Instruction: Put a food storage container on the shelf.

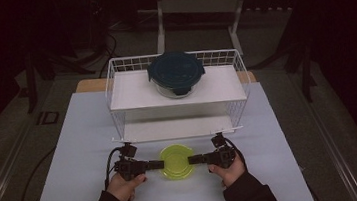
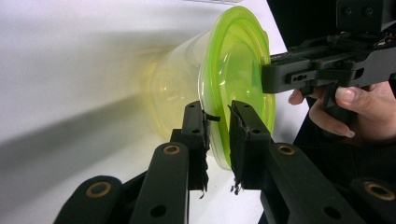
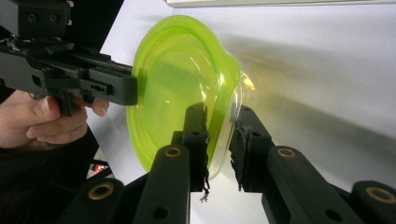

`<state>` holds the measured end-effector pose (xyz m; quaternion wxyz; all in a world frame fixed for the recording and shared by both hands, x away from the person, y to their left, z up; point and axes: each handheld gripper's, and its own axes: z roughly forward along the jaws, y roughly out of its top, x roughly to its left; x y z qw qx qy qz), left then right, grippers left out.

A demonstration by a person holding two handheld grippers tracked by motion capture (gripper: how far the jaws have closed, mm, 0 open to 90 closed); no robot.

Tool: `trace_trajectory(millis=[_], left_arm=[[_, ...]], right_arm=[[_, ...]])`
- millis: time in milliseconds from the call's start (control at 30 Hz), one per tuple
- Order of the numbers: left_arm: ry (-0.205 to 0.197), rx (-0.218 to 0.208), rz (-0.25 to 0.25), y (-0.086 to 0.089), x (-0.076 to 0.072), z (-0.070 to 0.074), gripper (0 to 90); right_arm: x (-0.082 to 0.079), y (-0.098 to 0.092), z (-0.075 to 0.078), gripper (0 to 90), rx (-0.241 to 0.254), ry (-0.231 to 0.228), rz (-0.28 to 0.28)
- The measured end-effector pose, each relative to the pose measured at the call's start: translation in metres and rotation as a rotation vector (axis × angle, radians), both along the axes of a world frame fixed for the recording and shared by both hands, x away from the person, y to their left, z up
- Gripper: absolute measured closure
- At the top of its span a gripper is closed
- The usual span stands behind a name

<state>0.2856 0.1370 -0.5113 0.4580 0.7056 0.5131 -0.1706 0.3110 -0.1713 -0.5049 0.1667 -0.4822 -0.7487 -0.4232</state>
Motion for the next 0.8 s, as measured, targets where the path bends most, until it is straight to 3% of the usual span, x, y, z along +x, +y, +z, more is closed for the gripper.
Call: trace_trajectory(millis=[167, 367, 467, 800], left_arm=[[0.006, 0.016, -0.011, 0.0, -0.004, 0.002, 78.8], [-0.035, 0.05, -0.02, -0.002, -0.011, 0.007, 80.8], [-0.046, 0.046, -0.023, -0.002, -0.012, 0.011, 81.0], [-0.109, 0.018, -0.04, -0.003, -0.015, 0.04, 81.2]], right_arm=[[-0.007, 0.001, 0.005, 79.1, -0.024, -0.027, 0.005], [-0.013, 0.001, 0.01, 81.2, -0.052, -0.066, 0.017], [-0.013, 0.0, 0.01, 81.1, -0.041, -0.058, 0.018], [-0.019, -0.003, 0.04, 81.0, -0.037, -0.126, 0.02]])
